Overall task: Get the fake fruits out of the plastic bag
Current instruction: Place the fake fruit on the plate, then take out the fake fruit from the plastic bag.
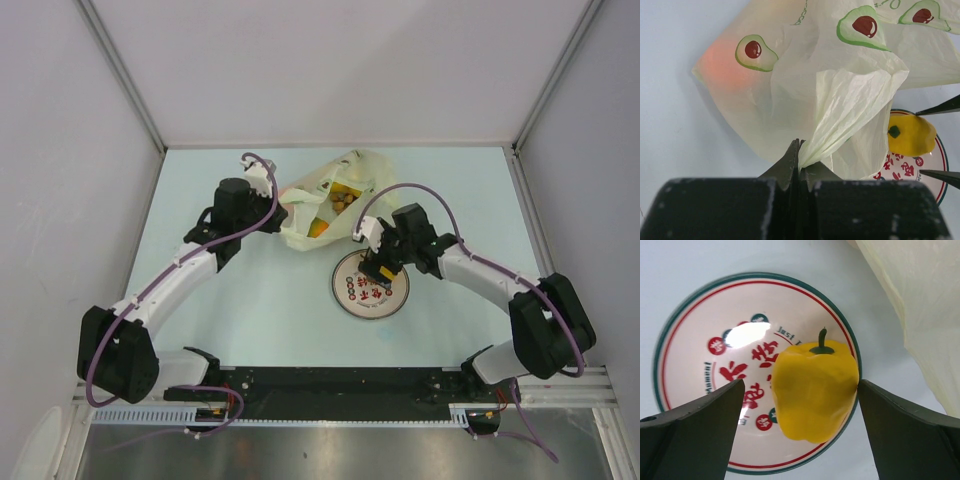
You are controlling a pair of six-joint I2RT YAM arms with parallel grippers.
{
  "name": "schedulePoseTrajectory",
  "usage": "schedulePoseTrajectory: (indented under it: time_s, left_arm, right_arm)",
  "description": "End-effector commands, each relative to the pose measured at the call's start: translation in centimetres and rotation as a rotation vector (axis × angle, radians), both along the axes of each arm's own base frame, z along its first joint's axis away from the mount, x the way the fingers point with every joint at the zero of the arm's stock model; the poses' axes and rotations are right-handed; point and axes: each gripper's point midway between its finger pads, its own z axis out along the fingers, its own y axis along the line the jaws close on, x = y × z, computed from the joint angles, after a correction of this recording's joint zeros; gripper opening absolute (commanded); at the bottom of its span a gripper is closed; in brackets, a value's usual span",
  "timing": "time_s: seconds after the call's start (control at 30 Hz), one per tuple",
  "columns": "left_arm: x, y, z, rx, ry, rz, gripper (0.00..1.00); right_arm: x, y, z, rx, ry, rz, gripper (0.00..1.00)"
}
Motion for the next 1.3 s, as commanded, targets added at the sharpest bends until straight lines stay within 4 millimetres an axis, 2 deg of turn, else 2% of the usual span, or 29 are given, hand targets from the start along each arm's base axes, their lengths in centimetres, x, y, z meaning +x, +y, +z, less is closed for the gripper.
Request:
schedulePoseTrajectory:
  time_s: [0.0,0.07,0.17,0.3,0.37,0.4,0.43,0.47,0.5,0.57,0.6,0.67,0.7,0.8,0.83,0.9,0.93,1.0,1.07,1.13,1.23,1.27]
  left_arm:
    - [1.1,-0.1,2.9,-0.015,-0.086,0.002,0.0]
    - [1.0,-0.1,2.7,-0.014,-0.081,-0.001,0.0]
    - [1.0,0.0,2.6,-0.007,-0.076,0.002,0.0]
    - [0.9,0.5,2.6,0.016,-0.079,0.012,0.0]
    - [0.9,1.1,2.2,0.035,-0.076,0.031,0.0]
    - [0.9,1.3,2.1,0.041,-0.074,0.033,0.0]
    - [0.8,1.3,1.9,0.045,-0.07,0.03,0.0]
    - [0.8,1.4,1.9,0.052,-0.071,0.03,0.0]
    - [0.8,1.4,1.9,0.053,-0.072,0.028,0.0]
    - [0.9,1.6,2.3,0.063,-0.083,0.03,0.0]
    - [0.9,1.7,2.4,0.065,-0.086,0.036,0.0]
    - [0.9,2.0,2.6,0.076,-0.091,0.047,0.0]
    - [0.9,2.1,2.6,0.077,-0.092,0.05,0.0]
    - [0.5,2.1,2.8,0.074,-0.091,0.045,0.0]
    - [0.3,2.2,2.7,0.078,-0.085,0.045,0.0]
    - [0.1,2.8,2.7,0.104,-0.093,0.058,0.0]
    - [-0.2,3.4,2.0,0.131,-0.079,0.07,0.0]
    - [-0.4,5.1,1.6,0.212,-0.101,0.112,0.0]
    - [-1.0,6.1,0.5,0.284,-0.103,0.105,0.0]
    - [-1.8,6.7,-0.4,0.326,-0.101,0.091,0.0]
    - [-3.1,6.3,-1.1,0.32,-0.076,0.034,0.0]
    - [-3.4,6.0,-1.4,0.313,-0.068,0.016,0.0]
  right_arm:
    - [-0.7,2.1,3.9,0.115,0.024,0.012,1.0]
    - [-0.7,2.6,4.3,0.132,0.047,-0.004,1.0]
    - [0.2,3.6,6.6,0.19,0.037,-0.034,1.0]
    - [3.4,6.1,13.2,0.383,0.022,-0.133,0.94]
    - [5.0,7.3,16.0,0.479,0.014,-0.158,0.79]
    - [5.9,7.9,15.8,0.5,0.033,-0.175,0.71]
    - [6.9,8.7,17.6,0.563,0.019,-0.192,0.46]
    - [7.5,9.2,17.5,0.572,0.018,-0.192,0.3]
    - [8.3,9.6,16.5,0.563,0.021,-0.203,0.02]
    - [9.5,10.3,15.9,0.557,-0.002,-0.24,0.0]
    - [10.1,10.6,14.4,0.539,0.009,-0.258,0.0]
    - [10.5,11.1,13.1,0.514,0.007,-0.288,0.0]
    - [10.7,11.5,11.2,0.485,0.025,-0.295,0.0]
    - [10.2,13.1,8.0,0.412,0.025,-0.291,0.0]
    - [10.0,13.6,5.9,0.373,0.039,-0.288,0.0]
    - [8.2,15.3,4.6,0.333,0.046,-0.208,0.0]
    - [7.1,16.0,3.8,0.327,0.079,-0.157,0.0]
    - [5.2,17.0,3.2,0.31,0.11,-0.085,0.0]
    - [4.6,16.8,2.5,0.291,0.151,-0.098,0.0]
    - [4.8,16.7,2.4,0.283,0.137,-0.099,0.0]
    - [5.8,16.3,3.3,0.287,0.079,-0.108,0.0]
    - [6.7,16.8,4.4,0.325,0.036,-0.117,0.0]
